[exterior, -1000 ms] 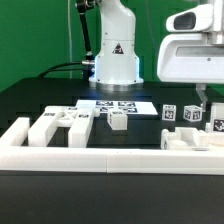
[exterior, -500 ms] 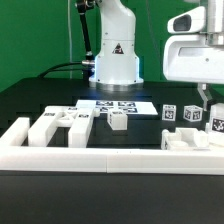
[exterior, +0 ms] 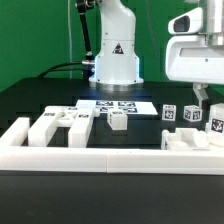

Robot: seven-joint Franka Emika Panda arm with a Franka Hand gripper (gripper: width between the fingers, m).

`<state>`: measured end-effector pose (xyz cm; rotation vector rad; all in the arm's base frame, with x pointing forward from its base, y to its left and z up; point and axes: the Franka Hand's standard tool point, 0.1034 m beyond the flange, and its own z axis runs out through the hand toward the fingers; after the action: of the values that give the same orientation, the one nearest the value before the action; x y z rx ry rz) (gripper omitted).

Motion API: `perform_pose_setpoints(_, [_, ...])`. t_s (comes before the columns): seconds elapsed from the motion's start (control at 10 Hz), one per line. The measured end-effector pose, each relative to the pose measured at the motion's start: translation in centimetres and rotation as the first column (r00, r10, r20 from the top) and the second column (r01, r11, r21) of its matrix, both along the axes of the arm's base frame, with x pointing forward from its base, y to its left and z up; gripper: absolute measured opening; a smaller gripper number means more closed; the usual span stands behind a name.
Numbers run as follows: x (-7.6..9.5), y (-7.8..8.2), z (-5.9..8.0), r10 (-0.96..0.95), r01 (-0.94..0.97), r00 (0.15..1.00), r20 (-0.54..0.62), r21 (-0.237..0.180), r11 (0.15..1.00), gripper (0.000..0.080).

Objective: Assemble chair

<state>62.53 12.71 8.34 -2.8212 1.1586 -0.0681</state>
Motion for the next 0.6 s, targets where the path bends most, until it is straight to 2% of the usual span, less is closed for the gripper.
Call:
perform_pose_setpoints(0.1, [-0.06, 0.31, 0.00, 0.040, -0.040, 0.999, 0.002, -0.003, 0.999, 0.0625])
perform_pose_setpoints(0.3, [-0.12, 0.69, 0.00, 0.245, -0.244, 0.970, 0.015, -0.022, 0.969, 0.0645])
perform_pose_setpoints(0.6, [-0.16, 1.05, -0.01, 0.509, -0.507, 0.860, 0.028, -0.053, 0.860, 0.0648])
